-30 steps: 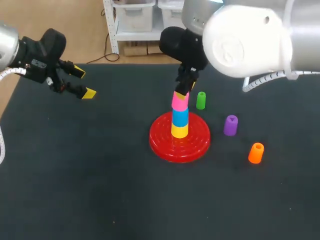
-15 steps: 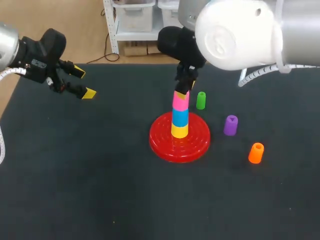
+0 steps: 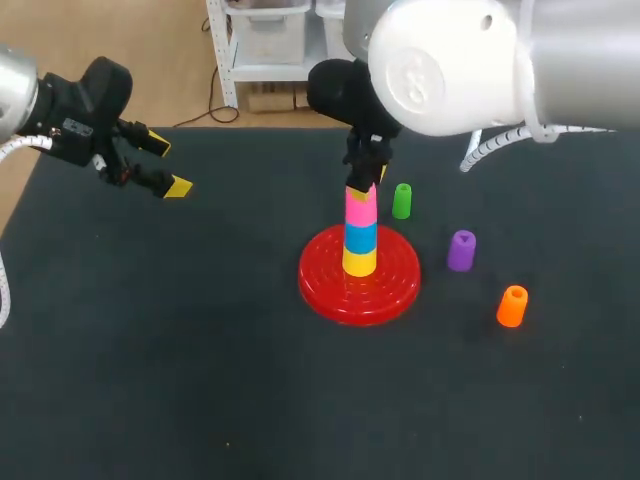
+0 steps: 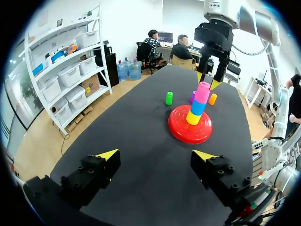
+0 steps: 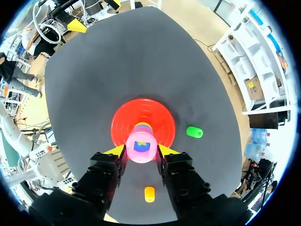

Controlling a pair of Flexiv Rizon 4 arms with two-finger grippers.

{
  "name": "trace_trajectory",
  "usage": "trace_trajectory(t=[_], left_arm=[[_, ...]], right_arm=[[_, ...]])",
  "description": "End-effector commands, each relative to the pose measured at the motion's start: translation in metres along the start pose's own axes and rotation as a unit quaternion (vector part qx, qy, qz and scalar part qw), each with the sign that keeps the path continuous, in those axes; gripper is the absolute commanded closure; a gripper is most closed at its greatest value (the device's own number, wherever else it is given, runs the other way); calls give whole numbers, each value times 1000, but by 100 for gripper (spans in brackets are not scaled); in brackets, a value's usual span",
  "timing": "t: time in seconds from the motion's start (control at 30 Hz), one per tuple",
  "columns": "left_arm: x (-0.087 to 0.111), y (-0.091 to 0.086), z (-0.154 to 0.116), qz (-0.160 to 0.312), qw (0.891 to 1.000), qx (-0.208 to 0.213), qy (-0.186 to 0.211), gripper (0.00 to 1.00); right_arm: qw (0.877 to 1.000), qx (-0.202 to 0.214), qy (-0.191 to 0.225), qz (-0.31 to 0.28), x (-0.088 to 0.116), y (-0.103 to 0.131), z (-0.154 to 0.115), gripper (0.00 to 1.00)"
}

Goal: Pick up and stack the cylinders on the red base in this order: pink,purple,orange,green

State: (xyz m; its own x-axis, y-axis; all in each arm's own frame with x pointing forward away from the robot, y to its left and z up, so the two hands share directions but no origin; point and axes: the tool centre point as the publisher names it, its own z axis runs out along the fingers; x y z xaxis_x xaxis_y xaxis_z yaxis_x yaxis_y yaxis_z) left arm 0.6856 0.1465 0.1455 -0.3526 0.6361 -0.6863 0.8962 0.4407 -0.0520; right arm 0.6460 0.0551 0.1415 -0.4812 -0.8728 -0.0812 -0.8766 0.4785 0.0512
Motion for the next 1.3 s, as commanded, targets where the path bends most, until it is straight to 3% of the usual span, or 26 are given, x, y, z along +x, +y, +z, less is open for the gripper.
trace_trajectory(t=[0.03, 0.37, 0.87, 0.93, 0.97, 1.0, 1.3], left_arm=[[1, 0, 0, 1, 1000, 0, -3, 0], [1, 0, 0, 1, 1000, 0, -3, 0], [1, 0, 0, 1, 1000, 0, -3, 0], [1, 0, 0, 1, 1000, 0, -3, 0], [1, 0, 0, 1, 1000, 0, -3, 0], [1, 0, 0, 1, 1000, 0, -3, 0], [1, 0, 0, 1, 1000, 0, -3, 0]], right_arm=[[1000, -1, -4, -1, -1, 1, 1, 100], [1000, 0, 14, -8, 5, 9, 18, 100], [1000, -14, 13, 14, -4, 3, 30, 100], [1000, -14, 9, 16, -4, 4, 27, 65], [1000, -16, 4, 17, -4, 5, 25, 5], [1000, -17, -2, 19, -4, 5, 21, 0], [997, -23, -55, 55, 8, -3, -14, 0]])
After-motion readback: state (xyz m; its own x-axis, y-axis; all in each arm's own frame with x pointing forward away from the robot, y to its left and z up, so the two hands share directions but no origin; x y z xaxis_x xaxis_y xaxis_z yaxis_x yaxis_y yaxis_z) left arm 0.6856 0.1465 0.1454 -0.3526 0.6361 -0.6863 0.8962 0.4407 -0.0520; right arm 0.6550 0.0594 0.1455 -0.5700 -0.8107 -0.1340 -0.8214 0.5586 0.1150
